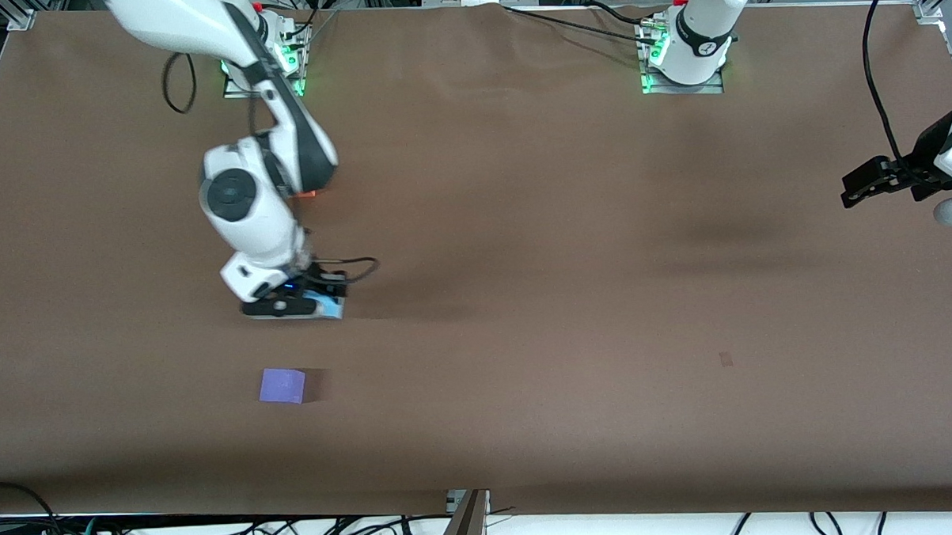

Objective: Place blue block between orange and purple blocks
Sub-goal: 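Carry the blue cube with the right gripper toward the orange cube, then lower the blue cube between orange and purple cubes, open the right gripper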

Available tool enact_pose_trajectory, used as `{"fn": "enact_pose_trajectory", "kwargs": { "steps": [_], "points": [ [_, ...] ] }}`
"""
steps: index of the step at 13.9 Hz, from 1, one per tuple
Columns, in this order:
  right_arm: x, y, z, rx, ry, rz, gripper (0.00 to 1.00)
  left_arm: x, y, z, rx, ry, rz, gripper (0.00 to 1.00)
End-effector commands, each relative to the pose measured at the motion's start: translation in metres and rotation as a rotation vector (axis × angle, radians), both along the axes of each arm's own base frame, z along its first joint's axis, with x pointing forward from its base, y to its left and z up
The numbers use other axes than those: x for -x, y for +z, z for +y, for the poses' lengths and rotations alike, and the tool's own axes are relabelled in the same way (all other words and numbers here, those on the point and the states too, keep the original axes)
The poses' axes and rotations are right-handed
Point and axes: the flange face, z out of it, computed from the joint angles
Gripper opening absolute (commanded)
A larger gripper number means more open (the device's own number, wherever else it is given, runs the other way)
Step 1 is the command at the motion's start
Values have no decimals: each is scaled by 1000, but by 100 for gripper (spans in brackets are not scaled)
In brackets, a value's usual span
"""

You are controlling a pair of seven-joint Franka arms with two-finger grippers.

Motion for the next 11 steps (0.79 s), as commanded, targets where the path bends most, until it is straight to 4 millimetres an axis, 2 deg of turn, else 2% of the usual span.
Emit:
{"fn": "enact_pose_trajectory", "kwargs": {
  "steps": [1,4,6,11],
  "points": [
    [43,4,-40,-20,53,28,14,-4,6,0,16,-6,3,100],
    [62,-14,-60,-51,64,35,14,-4,6,0,16,-6,3,100],
    [69,-27,-67,-64,63,9,14,-4,6,0,16,-4,6,100],
    [67,-54,-69,-54,59,-23,14,-4,6,0,17,-6,5,100]
  ]
}}
